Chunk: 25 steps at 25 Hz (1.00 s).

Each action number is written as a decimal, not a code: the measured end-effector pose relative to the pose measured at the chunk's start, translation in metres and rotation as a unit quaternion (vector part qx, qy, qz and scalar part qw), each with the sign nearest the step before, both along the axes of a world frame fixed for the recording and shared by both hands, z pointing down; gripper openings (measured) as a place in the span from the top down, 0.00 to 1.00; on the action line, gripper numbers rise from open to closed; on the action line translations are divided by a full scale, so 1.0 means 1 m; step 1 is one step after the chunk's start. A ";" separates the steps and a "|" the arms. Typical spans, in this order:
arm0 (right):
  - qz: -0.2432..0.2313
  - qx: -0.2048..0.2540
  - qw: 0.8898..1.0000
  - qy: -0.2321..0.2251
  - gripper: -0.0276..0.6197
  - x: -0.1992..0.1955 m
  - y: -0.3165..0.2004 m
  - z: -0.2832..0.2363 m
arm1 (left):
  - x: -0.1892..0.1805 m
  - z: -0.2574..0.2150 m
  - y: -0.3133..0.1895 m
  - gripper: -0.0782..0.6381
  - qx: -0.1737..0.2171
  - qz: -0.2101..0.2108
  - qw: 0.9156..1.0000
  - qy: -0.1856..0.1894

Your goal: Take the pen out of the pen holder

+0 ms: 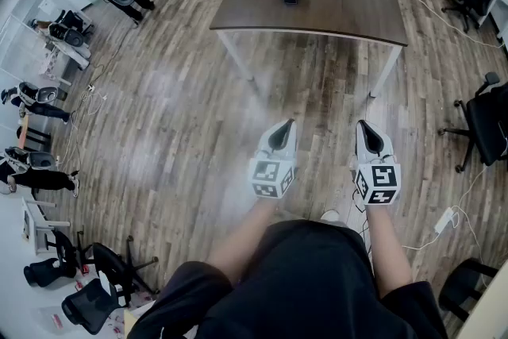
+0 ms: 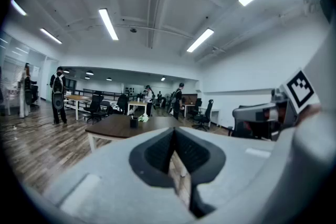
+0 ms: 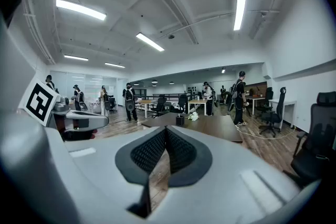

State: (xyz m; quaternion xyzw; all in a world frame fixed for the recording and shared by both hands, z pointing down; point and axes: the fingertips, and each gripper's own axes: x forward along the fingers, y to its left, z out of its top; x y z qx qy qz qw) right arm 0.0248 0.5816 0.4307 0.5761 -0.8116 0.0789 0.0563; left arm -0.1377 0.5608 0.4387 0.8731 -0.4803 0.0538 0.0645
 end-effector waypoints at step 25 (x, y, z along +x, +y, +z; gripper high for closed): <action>-0.009 0.001 1.000 -0.015 0.95 0.096 0.000 0.032 | 0.111 0.019 -0.003 0.89 0.002 0.027 1.000 -0.006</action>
